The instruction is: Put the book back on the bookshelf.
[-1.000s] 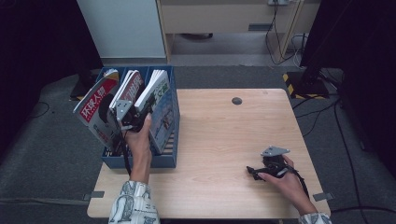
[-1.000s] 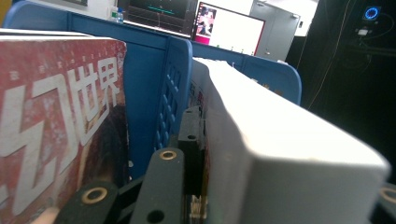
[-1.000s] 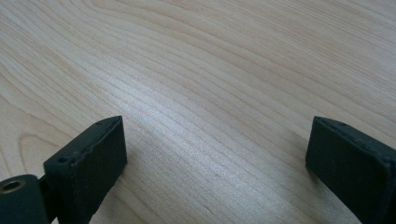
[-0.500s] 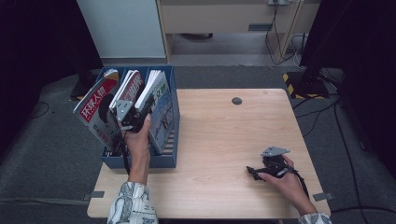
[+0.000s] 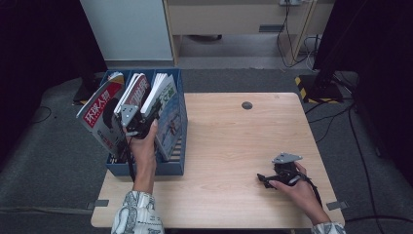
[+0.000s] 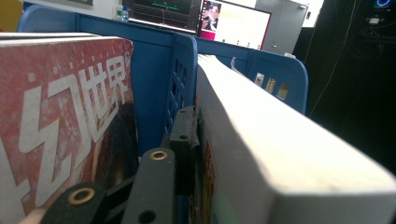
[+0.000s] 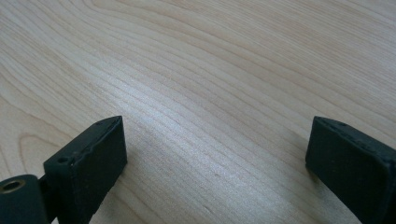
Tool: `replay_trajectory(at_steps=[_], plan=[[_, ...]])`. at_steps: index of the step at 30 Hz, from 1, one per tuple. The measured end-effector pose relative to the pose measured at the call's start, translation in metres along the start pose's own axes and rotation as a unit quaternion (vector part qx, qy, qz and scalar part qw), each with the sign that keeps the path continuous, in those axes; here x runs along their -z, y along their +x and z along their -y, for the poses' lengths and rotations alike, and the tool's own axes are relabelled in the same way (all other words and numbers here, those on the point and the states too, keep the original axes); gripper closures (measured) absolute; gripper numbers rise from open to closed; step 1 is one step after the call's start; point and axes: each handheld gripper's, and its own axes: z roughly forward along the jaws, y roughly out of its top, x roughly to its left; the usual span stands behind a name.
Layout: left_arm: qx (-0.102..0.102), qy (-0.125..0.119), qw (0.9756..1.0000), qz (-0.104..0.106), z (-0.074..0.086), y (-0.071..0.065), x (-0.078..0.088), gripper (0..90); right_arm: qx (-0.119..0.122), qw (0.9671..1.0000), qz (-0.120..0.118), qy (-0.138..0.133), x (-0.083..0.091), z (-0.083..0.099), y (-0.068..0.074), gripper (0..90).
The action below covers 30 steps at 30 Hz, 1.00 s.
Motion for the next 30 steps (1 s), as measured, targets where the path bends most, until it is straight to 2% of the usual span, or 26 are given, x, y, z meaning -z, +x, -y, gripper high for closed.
replay_trajectory(at_steps=[11,25,30], plan=[[0.005,0.006,1.0,0.005,0.0024,-0.0014,0.0039,59.4,0.0,1.0,0.0,0.0,0.0,0.0,0.0,5.6],[0.012,0.017,0.9997,0.01,0.0044,-0.0019,0.0069,47.3,0.0,1.0,0.0,0.0,0.0,0.0,0.0,5.6],[0.004,0.027,0.9995,0.015,0.005,-0.0016,0.0096,42.2,0.0,1.0,0.0,0.0,0.0,0.0,0.0,5.6]])
